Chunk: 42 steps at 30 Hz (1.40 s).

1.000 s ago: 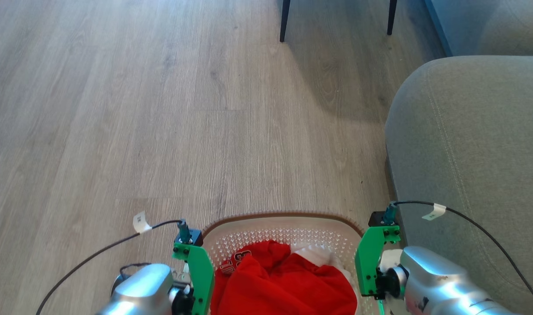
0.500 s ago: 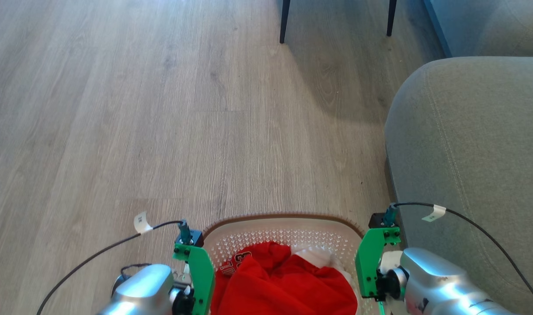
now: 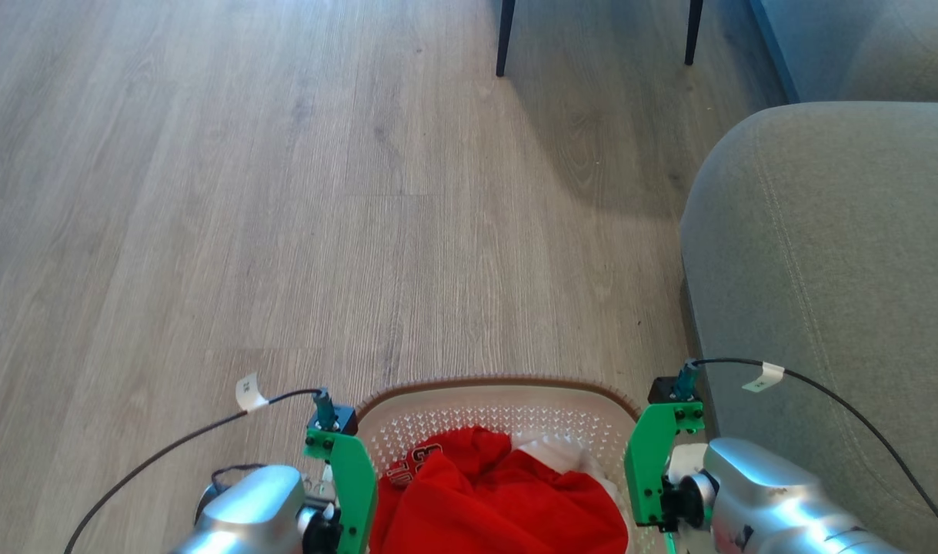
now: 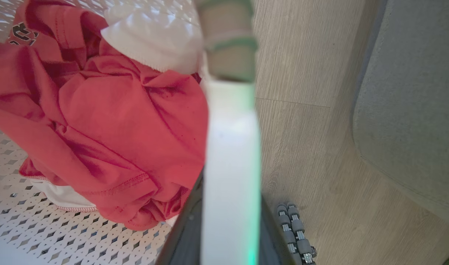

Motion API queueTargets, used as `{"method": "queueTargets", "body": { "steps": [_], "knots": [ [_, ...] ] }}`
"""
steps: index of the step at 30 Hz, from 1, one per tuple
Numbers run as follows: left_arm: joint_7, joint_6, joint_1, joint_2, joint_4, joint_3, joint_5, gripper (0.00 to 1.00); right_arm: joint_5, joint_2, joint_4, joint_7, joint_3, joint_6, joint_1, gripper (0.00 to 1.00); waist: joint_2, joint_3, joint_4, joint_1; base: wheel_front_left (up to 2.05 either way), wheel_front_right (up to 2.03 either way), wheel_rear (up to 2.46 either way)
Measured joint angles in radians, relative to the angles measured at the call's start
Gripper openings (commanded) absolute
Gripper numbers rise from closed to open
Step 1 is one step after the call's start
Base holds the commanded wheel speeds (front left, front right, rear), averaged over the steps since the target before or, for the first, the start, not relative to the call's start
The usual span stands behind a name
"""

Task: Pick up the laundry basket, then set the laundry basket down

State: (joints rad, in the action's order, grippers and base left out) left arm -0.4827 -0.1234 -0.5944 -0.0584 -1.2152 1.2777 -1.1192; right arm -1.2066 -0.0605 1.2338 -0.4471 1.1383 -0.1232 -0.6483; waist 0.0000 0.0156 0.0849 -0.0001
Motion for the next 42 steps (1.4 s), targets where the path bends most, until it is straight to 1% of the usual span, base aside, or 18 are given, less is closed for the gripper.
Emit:
{"method": "queueTargets", "body": {
  "steps": [28, 42],
  "knots": [
    [0.001, -0.001, 0.000, 0.002, -0.013, 0.001, 0.000, 0.00, -0.044, 0.001, 0.000, 0.006, 0.043, 0.000, -0.003, 0.00, 0.0000, 0.006, 0.001, 0.0000, 0.00, 0.00, 0.00],
    [0.007, -0.001, -0.001, 0.004, -0.016, 0.001, 0.000, 0.00, -0.056, 0.002, 0.005, 0.006, 0.059, 0.000, -0.011, 0.00, 0.0000, -0.015, 0.000, 0.0000, 0.00, 0.00, 0.00]
  ]
}}
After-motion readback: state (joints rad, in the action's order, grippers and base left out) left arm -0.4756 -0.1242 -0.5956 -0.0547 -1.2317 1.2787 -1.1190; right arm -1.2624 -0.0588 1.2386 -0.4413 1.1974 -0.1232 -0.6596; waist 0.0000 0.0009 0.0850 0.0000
